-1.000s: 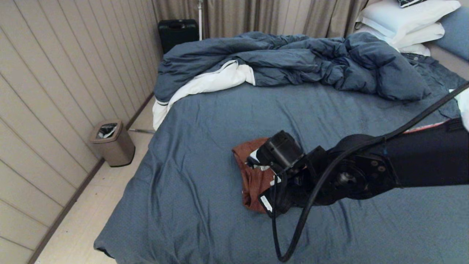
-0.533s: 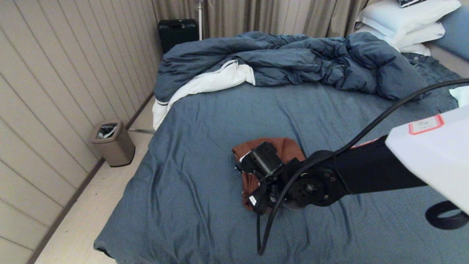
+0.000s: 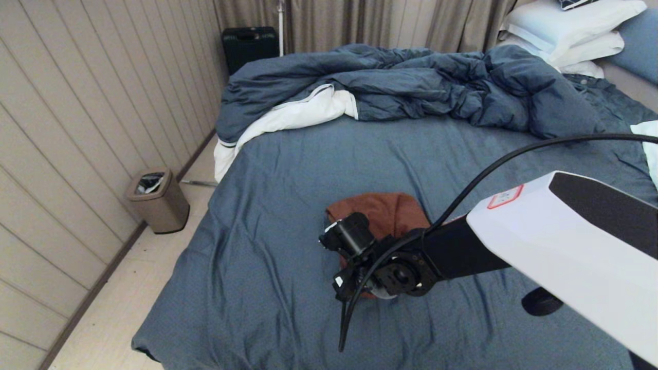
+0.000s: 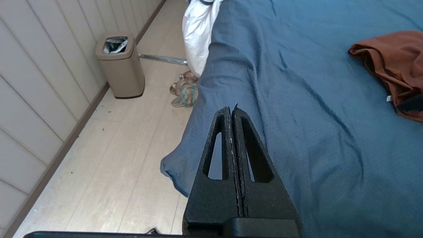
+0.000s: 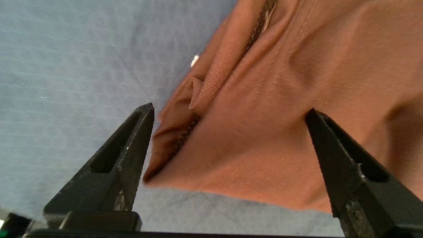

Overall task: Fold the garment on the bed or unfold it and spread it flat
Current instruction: Unford the brown shorts

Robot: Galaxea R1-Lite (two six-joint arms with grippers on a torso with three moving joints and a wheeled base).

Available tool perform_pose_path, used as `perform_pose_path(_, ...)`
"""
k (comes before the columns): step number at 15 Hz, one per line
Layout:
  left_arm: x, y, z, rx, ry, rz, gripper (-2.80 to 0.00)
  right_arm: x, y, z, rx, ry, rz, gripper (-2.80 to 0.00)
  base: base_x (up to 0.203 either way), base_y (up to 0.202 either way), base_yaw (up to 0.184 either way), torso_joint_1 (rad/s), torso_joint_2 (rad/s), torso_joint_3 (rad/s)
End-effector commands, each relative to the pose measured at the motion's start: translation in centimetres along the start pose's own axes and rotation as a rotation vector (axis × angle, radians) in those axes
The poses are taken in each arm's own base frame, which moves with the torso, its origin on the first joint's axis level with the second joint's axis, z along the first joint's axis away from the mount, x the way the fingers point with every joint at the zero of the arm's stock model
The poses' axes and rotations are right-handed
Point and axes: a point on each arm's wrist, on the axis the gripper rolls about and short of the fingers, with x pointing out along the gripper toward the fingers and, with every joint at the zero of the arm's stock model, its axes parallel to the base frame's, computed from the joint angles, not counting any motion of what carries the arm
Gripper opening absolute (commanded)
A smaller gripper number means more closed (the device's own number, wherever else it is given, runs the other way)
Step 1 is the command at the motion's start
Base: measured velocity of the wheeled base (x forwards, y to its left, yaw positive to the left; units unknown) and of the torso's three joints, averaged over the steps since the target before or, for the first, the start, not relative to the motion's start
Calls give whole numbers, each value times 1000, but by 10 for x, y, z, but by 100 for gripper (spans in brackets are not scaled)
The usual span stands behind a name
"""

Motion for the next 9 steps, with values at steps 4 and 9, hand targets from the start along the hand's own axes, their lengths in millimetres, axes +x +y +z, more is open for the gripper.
perform_pose_path(4, 0, 0, 1, -1, -2, -1, -280, 18, 5, -11, -22, 50, -6, 0, 0, 0, 0, 0, 0, 0)
perform_pose_path(9, 0, 0, 0, -1, -2, 0, -280, 21, 6, -12, -26, 55, -40, -280, 0, 0, 0, 0, 0, 0)
